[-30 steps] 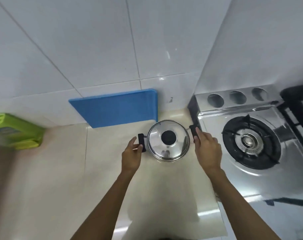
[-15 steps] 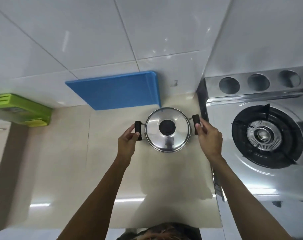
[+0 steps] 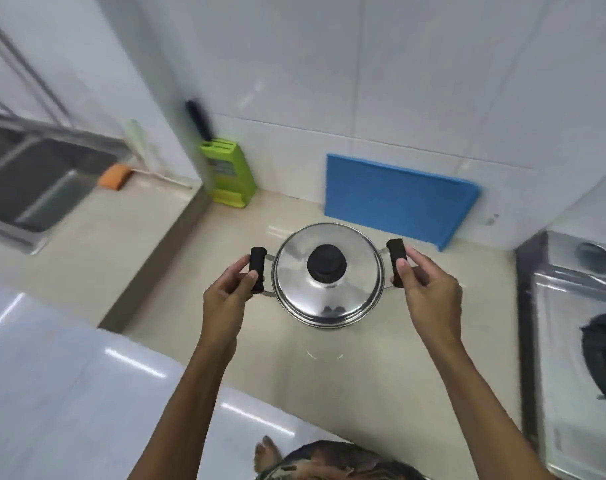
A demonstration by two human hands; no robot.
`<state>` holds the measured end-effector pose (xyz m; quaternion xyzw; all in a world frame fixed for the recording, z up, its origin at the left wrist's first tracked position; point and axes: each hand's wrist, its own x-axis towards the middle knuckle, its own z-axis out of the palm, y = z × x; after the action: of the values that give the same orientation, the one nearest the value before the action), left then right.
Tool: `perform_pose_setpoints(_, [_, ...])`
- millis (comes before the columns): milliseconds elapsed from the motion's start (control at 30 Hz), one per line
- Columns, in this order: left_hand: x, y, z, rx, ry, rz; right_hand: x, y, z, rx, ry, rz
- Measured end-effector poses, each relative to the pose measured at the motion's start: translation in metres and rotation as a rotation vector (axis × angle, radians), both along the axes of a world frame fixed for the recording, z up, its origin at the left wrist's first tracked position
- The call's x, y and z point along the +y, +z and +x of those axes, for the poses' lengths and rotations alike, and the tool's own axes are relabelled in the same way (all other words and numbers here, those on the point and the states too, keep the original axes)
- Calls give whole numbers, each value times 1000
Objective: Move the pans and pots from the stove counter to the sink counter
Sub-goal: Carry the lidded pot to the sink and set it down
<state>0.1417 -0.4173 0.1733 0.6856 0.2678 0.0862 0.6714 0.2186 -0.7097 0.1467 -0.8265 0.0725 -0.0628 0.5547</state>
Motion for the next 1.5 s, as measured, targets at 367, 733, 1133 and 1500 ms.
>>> perform_pose_setpoints(367, [273, 55, -193, -149, 487, 98, 336, 40, -74, -68, 442, 219])
perform_pose_setpoints(733, [488, 51, -333, -116, 960, 92, 634, 35, -149, -3, 877, 216])
perform_pose_setpoints(1133, [792, 53, -350, -86, 1105, 75, 978, 40, -146, 1, 1053, 206])
perform_pose_setpoints(1500, [1071, 48, -290, -74, 1031, 45, 1239, 34, -94, -24, 949, 220])
